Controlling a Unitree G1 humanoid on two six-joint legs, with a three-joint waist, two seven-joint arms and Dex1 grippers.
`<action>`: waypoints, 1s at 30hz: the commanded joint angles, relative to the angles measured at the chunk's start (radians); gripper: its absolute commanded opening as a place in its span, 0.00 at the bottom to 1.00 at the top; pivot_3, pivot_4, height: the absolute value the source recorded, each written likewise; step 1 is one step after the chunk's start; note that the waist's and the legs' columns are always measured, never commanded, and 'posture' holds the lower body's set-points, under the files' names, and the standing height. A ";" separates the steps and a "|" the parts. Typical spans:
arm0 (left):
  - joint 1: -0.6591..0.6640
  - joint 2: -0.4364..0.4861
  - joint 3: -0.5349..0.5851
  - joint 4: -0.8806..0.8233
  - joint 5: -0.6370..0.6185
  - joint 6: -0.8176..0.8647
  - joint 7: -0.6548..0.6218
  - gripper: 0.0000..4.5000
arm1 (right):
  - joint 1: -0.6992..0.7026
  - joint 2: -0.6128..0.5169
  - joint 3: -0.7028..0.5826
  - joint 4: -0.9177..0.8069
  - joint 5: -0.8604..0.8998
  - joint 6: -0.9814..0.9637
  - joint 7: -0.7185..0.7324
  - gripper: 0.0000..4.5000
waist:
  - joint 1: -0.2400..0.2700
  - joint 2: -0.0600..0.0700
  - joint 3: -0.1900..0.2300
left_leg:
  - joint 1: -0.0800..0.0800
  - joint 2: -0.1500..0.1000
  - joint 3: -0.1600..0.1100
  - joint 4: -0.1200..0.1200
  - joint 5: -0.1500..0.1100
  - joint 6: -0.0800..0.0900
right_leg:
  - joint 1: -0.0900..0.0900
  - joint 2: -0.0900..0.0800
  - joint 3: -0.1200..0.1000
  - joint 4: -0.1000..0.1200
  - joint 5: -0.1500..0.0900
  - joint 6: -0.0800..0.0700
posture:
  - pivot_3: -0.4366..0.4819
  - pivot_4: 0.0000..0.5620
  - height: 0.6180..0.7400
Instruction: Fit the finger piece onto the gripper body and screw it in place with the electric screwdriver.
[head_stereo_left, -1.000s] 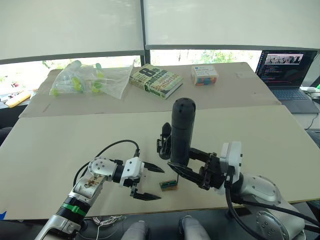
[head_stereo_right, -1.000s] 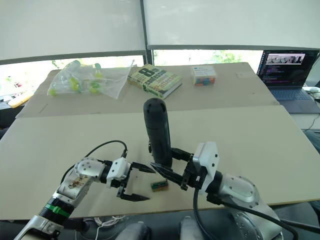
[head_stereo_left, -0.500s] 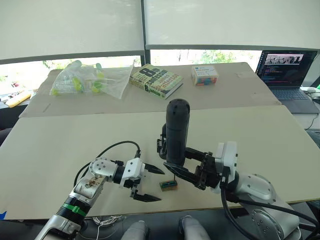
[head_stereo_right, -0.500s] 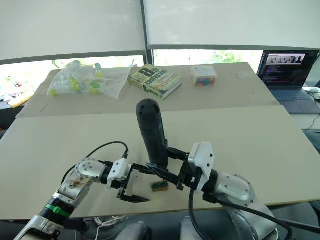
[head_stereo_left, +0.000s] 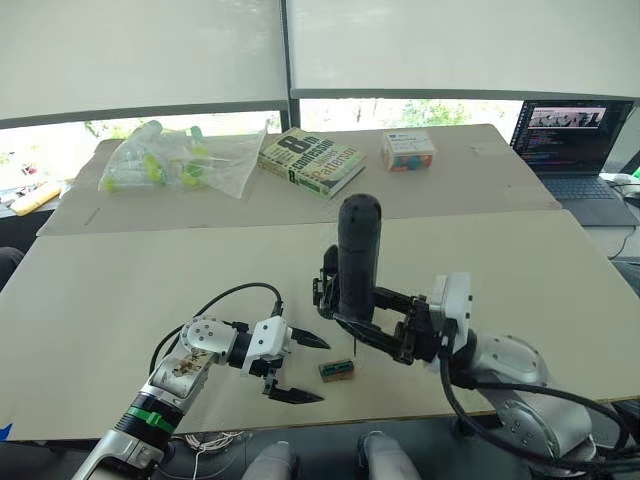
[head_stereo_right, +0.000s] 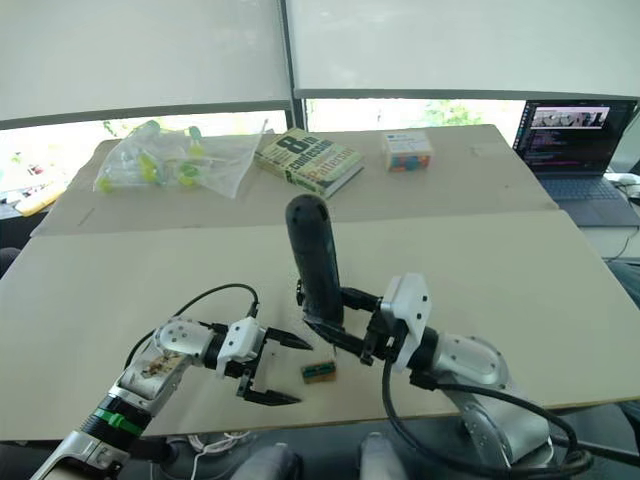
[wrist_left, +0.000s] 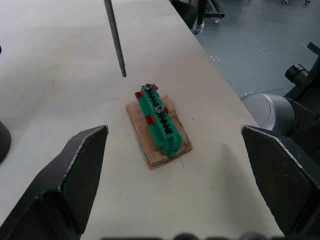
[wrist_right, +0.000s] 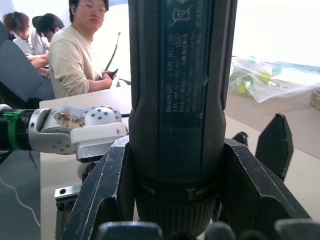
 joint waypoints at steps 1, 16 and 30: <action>-0.002 -0.008 0.000 -0.013 -0.001 -0.006 0.007 1.00 | -0.015 0.013 -0.003 -0.026 -0.003 -0.059 0.010 0.42 | 0.000 0.000 0.000 | 0.000 0.000 0.000 0.000 0.000 0.000 | 0.000 0.000 0.000 0.000 0.000 0.000 | 0.48 0.27 1.00; -0.013 -0.018 0.000 -0.007 0.013 -0.013 0.006 1.00 | 0.006 -0.014 -0.016 -0.065 0.082 -0.015 0.028 0.42 | 0.000 0.000 0.000 | 0.000 0.000 0.000 0.000 0.000 0.000 | 0.000 0.000 0.000 0.000 0.000 0.000 | 0.48 0.27 1.00; -0.025 -0.030 -0.002 0.002 0.023 -0.017 0.013 1.00 | -0.020 -0.011 -0.014 -0.064 0.088 -0.008 0.017 0.42 | 0.000 0.000 0.000 | 0.000 0.000 0.000 0.000 0.000 0.000 | 0.000 0.000 0.000 0.000 0.000 0.000 | 0.48 0.27 1.00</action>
